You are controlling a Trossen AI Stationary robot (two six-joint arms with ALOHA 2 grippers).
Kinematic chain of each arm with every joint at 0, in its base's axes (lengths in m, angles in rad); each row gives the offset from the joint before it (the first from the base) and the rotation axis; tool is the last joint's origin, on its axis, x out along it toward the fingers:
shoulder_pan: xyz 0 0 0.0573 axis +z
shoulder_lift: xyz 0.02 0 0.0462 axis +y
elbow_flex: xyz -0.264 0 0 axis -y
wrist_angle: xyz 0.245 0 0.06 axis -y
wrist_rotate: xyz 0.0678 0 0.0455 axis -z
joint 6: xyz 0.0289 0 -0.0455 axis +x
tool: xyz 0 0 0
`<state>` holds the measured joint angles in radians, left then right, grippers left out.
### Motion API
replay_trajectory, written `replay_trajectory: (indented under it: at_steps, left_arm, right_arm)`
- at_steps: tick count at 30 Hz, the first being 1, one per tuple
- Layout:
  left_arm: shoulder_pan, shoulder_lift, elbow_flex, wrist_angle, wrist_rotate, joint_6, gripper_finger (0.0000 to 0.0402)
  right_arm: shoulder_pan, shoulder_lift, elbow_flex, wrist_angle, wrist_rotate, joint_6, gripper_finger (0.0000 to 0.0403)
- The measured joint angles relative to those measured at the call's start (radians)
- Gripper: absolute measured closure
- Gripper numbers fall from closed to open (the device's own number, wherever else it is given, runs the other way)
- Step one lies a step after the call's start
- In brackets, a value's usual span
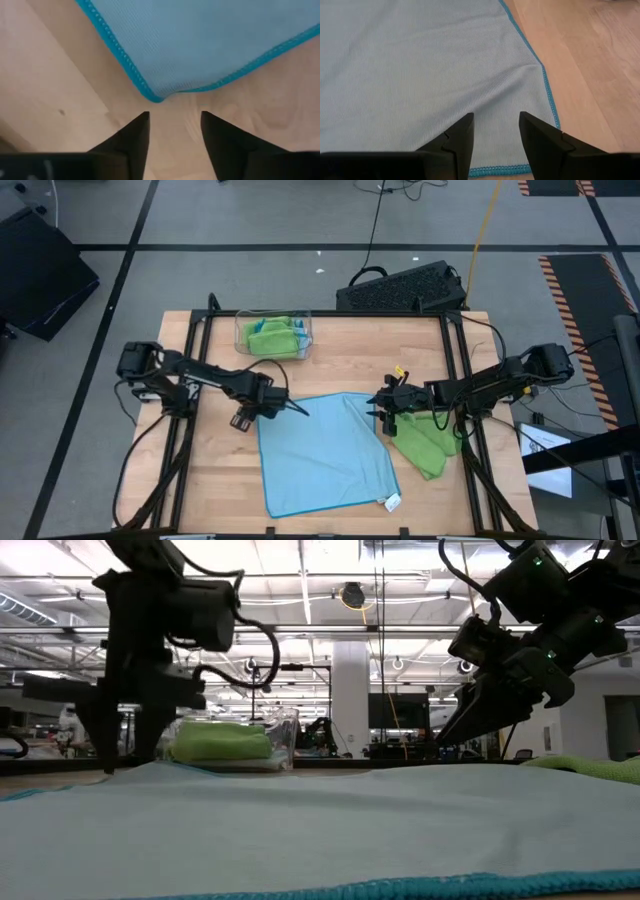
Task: Fold microfiber towels
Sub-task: Fold the blue microfiber cloth
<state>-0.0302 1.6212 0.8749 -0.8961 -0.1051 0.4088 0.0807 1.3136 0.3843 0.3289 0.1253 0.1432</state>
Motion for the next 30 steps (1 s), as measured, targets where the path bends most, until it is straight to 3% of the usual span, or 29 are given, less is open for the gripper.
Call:
replay_trajectory:
  at_steps: [10, 19, 24, 30]
  left_arm:
    - [0.054, 0.028, 0.000, 0.047, -0.050, 0.083, 0.0290]
    - [0.061, 0.028, -0.001, 0.108, 0.069, 0.148, 0.0328]
    - [0.069, 0.028, -0.001, 0.110, 0.078, 0.091, 0.0389]
    - [0.056, 0.008, 0.000, 0.078, -0.004, -0.111, 0.0397]
  right_arm:
    - [0.000, 0.000, 0.000, 0.002, 0.000, -0.006, 0.0255]
    - [0.000, 0.000, 0.000, 0.002, 0.002, -0.006, 0.0255]
    - [0.000, 0.000, 0.000, 0.002, 0.002, -0.006, 0.0255]
    - [0.000, 0.000, 0.000, -0.001, 0.009, 0.023, 0.0255]
